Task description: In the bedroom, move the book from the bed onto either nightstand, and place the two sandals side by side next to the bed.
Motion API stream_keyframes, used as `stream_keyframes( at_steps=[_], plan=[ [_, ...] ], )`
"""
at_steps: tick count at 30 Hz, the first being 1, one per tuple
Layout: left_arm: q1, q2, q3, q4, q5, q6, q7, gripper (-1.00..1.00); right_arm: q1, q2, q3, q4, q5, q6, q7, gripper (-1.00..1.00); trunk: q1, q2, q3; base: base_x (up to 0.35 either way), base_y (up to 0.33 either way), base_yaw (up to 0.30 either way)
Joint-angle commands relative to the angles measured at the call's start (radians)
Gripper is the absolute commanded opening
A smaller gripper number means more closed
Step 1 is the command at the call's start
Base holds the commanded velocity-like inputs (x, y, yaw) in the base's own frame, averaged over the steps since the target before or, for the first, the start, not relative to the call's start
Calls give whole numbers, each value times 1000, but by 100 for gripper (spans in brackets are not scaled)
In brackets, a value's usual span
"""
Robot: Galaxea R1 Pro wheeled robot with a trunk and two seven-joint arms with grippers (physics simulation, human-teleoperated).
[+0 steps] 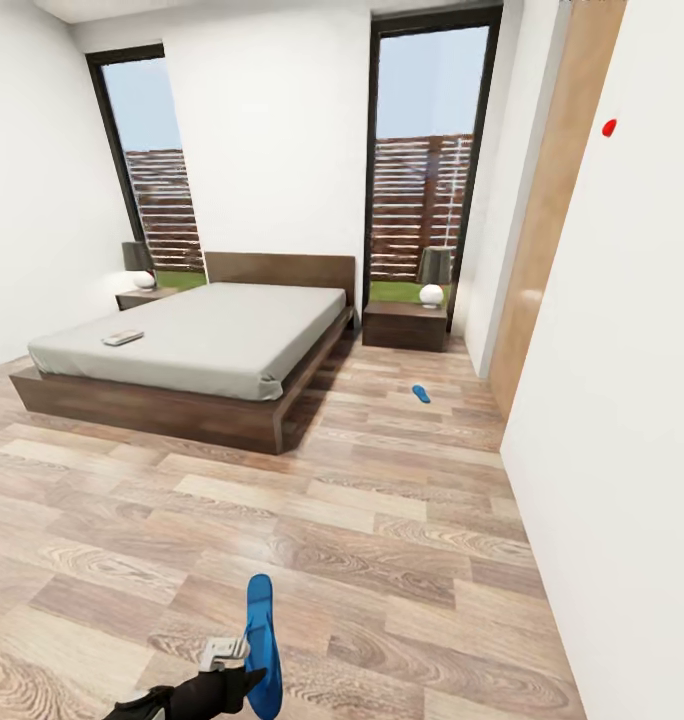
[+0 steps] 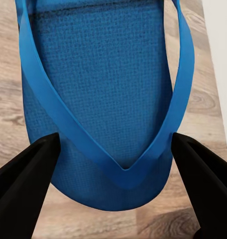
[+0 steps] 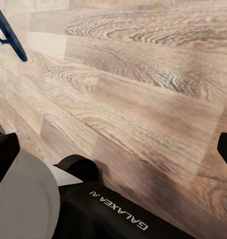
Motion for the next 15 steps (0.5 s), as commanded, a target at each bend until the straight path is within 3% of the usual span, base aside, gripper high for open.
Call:
stream_keyframes(
  at_steps=[1, 7, 15],
  plan=[
    [-1, 0, -7, 1, 5, -1, -2, -100, 0, -1, 4, 2, -10, 6, 1, 100, -4, 7, 2, 0, 0, 0],
    [0, -11, -14, 6, -15, -9, -2, -100, 0, -2, -5, 152, -12, -13, 6, 100, -27, 49, 21, 0, 0, 0],
    [0, -14, -15, 25, -17, -12, 0, -100, 0, -4, -5, 207, -13, -105, 7, 100, -58, 105, 46, 0, 0, 0]
  ],
)
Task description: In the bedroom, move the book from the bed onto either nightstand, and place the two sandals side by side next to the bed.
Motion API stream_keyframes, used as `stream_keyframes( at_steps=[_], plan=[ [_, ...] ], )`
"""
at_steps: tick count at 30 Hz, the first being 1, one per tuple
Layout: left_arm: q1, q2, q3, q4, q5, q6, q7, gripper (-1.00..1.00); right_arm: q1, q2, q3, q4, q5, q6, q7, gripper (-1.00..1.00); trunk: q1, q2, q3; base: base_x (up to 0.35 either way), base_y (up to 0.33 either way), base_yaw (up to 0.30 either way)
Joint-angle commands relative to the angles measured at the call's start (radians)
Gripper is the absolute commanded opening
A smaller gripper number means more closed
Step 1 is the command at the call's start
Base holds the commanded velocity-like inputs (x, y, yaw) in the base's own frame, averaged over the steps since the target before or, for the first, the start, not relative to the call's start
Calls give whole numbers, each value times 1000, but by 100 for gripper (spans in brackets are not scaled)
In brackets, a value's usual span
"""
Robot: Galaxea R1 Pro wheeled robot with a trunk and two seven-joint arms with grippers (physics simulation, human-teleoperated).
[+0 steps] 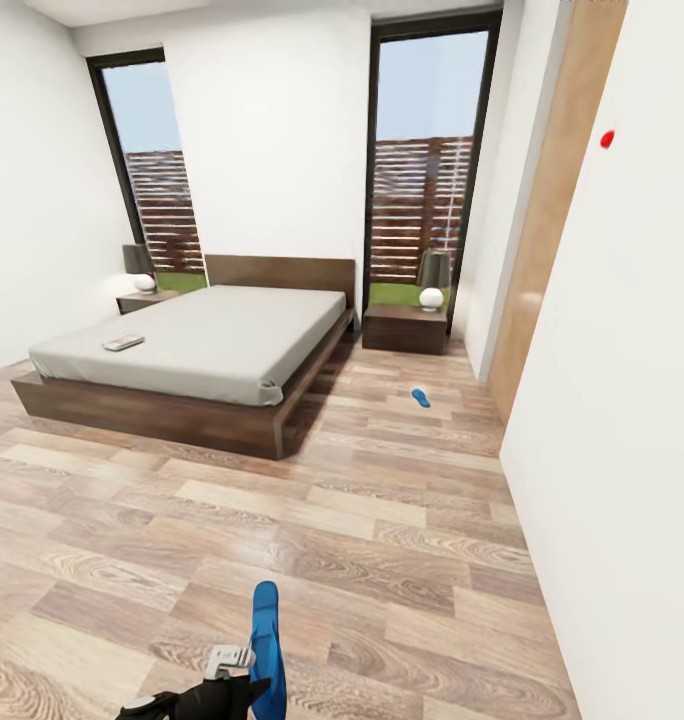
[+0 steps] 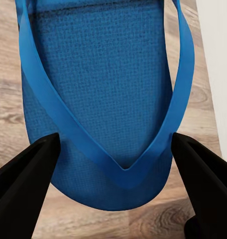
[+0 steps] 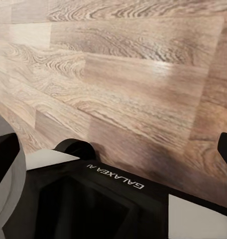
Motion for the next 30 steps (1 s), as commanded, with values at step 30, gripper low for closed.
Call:
stream_keyframes(
  at_steps=[30],
  plan=[
    [1, -21, -157, 138, 12, -128, 228, -100, 0, -8, 6, 14, -13, -11, 0, 100, -35, 63, 27, 0, 0, 0]
  ],
)
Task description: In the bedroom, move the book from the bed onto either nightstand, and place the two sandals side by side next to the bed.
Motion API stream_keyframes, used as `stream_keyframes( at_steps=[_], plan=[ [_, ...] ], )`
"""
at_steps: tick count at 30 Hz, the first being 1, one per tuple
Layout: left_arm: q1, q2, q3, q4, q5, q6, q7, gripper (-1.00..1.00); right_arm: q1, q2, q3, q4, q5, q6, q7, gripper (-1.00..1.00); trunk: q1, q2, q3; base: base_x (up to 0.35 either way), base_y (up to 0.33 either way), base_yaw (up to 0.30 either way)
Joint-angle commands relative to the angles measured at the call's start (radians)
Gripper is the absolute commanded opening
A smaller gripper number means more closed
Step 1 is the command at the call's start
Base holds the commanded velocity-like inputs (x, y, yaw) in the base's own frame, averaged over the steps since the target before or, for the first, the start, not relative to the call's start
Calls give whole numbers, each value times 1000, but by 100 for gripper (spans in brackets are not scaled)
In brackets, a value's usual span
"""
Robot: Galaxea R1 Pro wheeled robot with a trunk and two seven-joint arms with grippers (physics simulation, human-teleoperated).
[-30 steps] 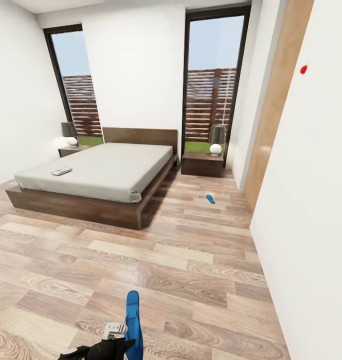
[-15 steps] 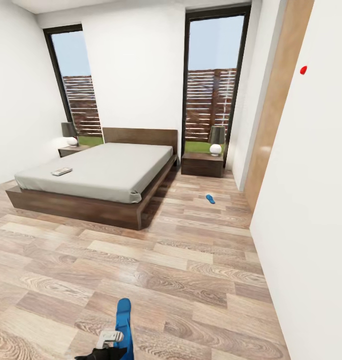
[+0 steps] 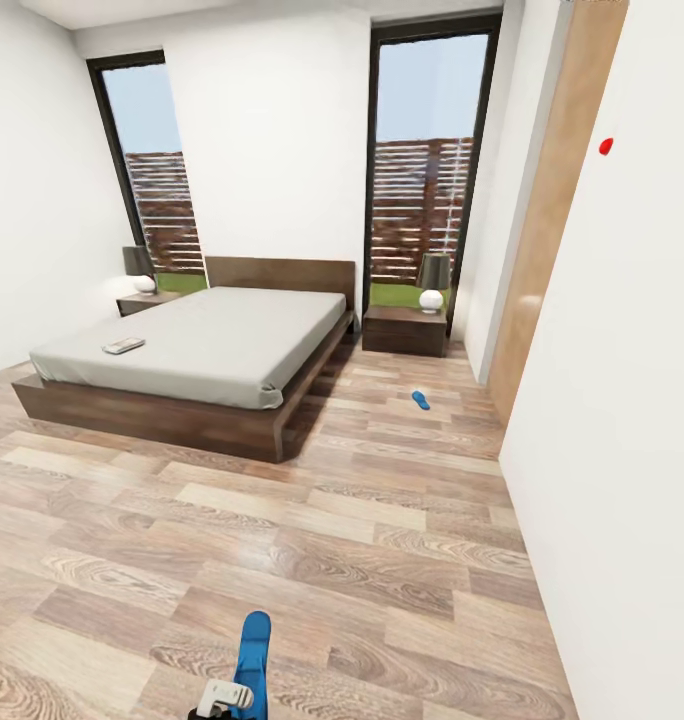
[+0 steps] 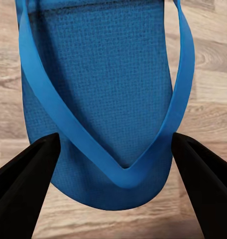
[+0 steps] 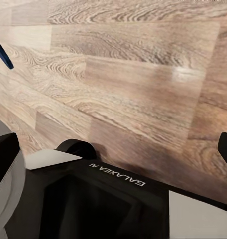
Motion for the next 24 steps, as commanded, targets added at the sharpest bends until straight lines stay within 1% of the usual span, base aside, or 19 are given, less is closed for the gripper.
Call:
stream_keyframes(
  at_steps=[1, 6, 17, 24],
  plan=[
    [-1, 0, -9, 1, 9, -3, -2, -100, 0, -1, 7, -1, -10, 8, 1, 100, -4, 7, 2, 0, 0, 0],
    [-1, -11, -9, 2, 6, -4, -1, -100, 0, -2, 7, -1, -11, 8, 1, 100, -23, 42, 18, 0, 0, 0],
    [-1, -13, -9, 2, 10, -5, -1, -100, 0, -1, 7, -1, -12, 8, 1, 100, -23, 42, 18, 0, 0, 0],
    [0, -13, -9, 2, 11, -5, -1, -100, 0, -1, 7, -1, -12, 9, 1, 100, -23, 42, 8, 0, 0, 0]
  ],
)
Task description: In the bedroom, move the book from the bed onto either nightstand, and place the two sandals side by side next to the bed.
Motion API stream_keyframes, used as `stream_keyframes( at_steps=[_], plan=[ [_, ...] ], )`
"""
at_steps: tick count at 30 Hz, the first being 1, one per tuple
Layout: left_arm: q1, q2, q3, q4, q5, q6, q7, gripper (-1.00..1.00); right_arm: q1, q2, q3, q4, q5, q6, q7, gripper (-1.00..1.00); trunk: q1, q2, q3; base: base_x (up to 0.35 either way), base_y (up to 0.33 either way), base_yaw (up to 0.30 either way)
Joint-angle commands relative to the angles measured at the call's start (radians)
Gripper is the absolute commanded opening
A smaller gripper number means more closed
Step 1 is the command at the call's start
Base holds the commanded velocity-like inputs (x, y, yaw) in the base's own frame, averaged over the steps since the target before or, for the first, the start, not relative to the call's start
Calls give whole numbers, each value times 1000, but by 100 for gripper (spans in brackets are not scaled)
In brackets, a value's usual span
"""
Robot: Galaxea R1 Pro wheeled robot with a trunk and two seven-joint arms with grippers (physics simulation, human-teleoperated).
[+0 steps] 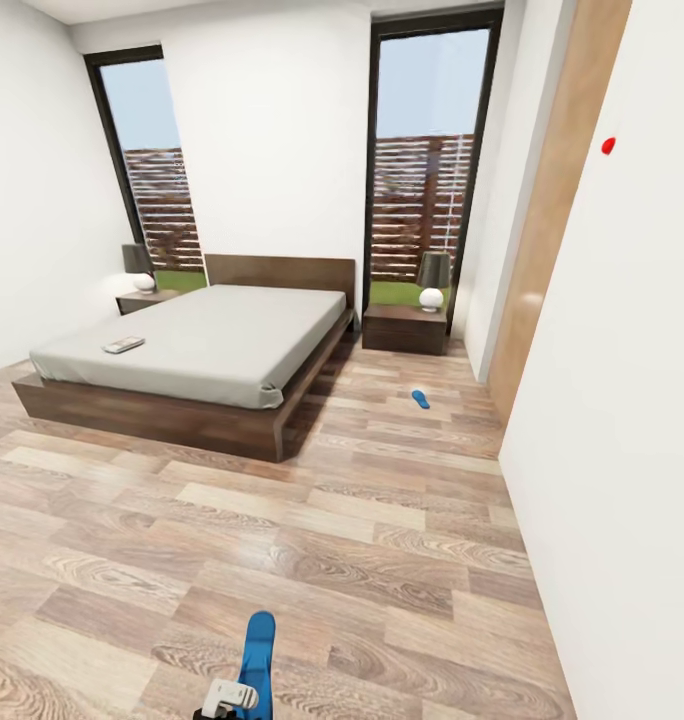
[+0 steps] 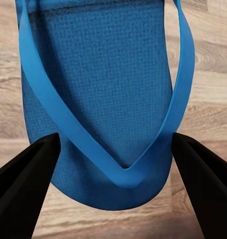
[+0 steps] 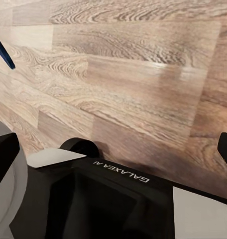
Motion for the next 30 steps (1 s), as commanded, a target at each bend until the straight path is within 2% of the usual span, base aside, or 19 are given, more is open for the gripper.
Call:
stream_keyframes(
  at_steps=[1, 8, 18, 30],
  plan=[
    [-1, 0, -8, 1, 10, -3, -3, -100, 0, -1, 7, -1, -11, 7, 1, 100, 0, 0, -3, 0, 0, 0],
    [-1, 0, -8, 1, 11, -4, -3, -100, 0, -2, 7, -1, -11, 7, 1, 100, 0, 0, -12, 0, 0, -36],
    [-1, 1, -7, 1, 12, -4, -3, -100, 0, -2, 7, -1, -11, 7, 1, 100, 0, 0, -14, 13, 0, -6],
    [-1, 2, -7, 1, 13, -4, -3, -100, 0, -2, 8, -1, -11, 6, 1, 100, 0, 0, -14, 278, 0, 0]
  ],
)
